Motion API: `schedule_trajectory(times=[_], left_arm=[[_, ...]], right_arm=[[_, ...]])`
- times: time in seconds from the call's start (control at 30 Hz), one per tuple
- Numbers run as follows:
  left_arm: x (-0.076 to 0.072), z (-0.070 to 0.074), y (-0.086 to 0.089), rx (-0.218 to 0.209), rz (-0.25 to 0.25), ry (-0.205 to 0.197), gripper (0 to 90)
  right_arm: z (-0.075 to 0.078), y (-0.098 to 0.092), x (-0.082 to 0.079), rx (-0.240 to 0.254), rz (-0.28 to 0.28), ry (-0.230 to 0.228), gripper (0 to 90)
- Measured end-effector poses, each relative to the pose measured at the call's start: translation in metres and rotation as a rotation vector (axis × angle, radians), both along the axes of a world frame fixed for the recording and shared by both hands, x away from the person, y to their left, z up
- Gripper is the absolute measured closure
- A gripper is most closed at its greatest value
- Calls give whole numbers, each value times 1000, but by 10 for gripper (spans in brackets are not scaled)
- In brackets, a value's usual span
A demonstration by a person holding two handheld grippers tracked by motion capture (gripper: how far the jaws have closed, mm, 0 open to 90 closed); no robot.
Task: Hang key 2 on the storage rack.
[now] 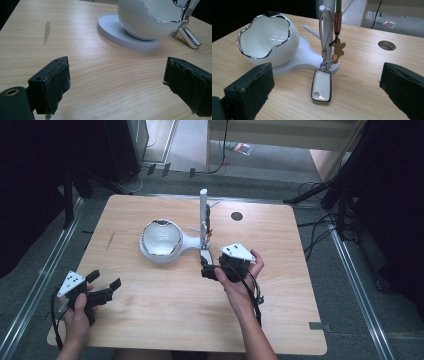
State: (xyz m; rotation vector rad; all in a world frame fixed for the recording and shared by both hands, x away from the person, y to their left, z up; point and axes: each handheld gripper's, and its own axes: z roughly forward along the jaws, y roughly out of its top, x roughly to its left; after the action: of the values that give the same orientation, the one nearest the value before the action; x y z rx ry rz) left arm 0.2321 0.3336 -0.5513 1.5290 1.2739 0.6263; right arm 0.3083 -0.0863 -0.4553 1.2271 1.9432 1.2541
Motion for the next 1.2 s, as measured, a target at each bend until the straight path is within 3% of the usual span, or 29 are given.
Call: schedule_trajectory(times=[1.2], left_arm=[[0,0,0,4,4,-4,73]], right_arm=[[-42,-106,-31,-31,-151,27,0]])
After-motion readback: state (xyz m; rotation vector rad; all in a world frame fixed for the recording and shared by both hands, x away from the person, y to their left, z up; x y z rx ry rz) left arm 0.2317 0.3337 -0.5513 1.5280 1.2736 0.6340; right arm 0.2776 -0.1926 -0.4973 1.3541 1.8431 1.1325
